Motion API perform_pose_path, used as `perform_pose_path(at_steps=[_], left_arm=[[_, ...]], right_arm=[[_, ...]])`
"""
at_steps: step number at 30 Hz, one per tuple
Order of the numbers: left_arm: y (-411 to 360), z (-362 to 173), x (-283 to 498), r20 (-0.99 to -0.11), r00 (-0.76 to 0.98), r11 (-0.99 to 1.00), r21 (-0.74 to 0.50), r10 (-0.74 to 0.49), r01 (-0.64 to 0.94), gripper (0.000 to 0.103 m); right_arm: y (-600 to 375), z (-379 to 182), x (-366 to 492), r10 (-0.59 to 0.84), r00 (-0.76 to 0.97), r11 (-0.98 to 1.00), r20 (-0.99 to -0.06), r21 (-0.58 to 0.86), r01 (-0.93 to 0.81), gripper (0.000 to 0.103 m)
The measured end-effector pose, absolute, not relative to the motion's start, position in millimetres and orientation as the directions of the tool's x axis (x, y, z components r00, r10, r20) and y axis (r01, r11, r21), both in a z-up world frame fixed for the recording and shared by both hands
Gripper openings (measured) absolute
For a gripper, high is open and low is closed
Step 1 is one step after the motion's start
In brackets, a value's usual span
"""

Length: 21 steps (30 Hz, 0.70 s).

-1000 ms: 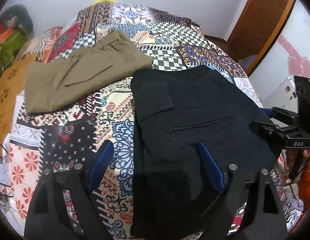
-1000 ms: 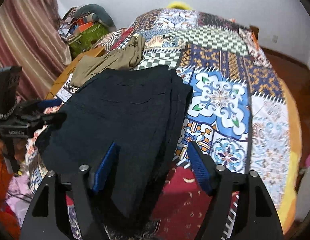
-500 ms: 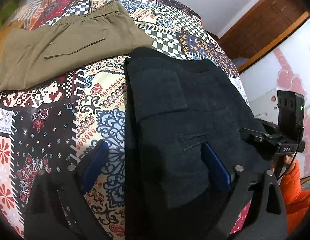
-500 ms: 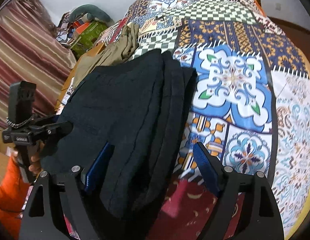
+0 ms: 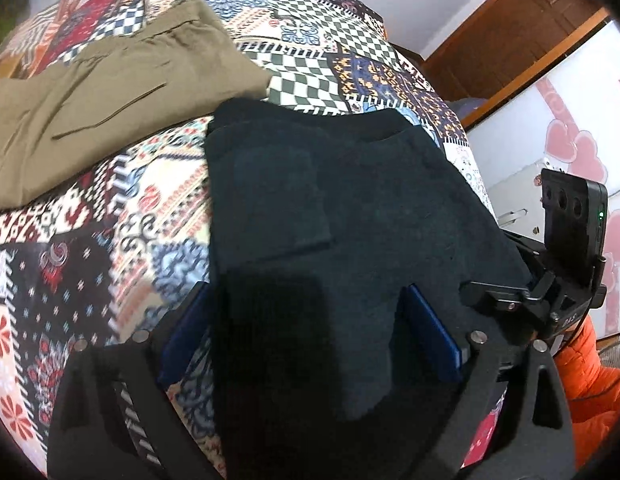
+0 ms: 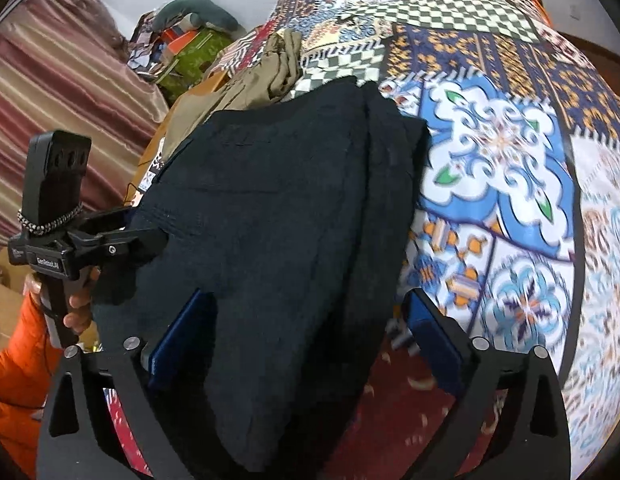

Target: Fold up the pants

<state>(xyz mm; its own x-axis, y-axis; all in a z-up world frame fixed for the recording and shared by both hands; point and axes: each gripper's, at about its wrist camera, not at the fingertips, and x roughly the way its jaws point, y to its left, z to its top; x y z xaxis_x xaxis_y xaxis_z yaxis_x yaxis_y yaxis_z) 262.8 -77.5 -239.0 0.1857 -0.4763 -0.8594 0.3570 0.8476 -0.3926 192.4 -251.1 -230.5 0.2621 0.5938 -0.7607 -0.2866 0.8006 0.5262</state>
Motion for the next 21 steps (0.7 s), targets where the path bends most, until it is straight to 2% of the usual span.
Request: perform_pose_path(at_steps=[4,6,8,12,14,16,21], left_arm=[[-84,-240,271,-0.861,0.184,0.848,-0.392,-0.475,0.356,0.095],[-86,-239,271,-0.859,0.193,0.848,-0.389,-0.475,0.360,0.090],[-88,-238,270,-0.857,0.205,0.849,-0.380,-0.472,0.367,0.087],[-92,-230,266,-0.855,0.250,0.854,-0.339,-0.455,0.394,0.078],[-93,-226,263,-0.853,0.273,0.858,-0.319,-0.445,0.403,0.073],[-93,-222,263,-0.850,0.286,0.859,-0.310,-0.443,0.408,0.068],[-87,-211,260,-0.833,0.315,0.855,-0.311,-0.455,0.414,0.053]], right_arm=[[-250,-229,203,0.603,0.273,0.796,-0.750,0.539,-0.276,0.097],[-250,-226,204,0.598,0.281,0.799,-0.750,0.531,-0.283,0.092],[-250,-223,205,0.602,0.286,0.796,-0.745,0.533,-0.288,0.080],[-252,-219,205,0.601,0.303,0.798,-0.740,0.533,-0.281,0.065],[-256,-216,205,0.588,0.324,0.809,-0.742,0.523,-0.269,0.049],[-261,-213,206,0.593,0.336,0.805,-0.732,0.533,-0.260,0.039],[-258,-204,201,0.574,0.359,0.818,-0.736,0.498,-0.287,0.032]])
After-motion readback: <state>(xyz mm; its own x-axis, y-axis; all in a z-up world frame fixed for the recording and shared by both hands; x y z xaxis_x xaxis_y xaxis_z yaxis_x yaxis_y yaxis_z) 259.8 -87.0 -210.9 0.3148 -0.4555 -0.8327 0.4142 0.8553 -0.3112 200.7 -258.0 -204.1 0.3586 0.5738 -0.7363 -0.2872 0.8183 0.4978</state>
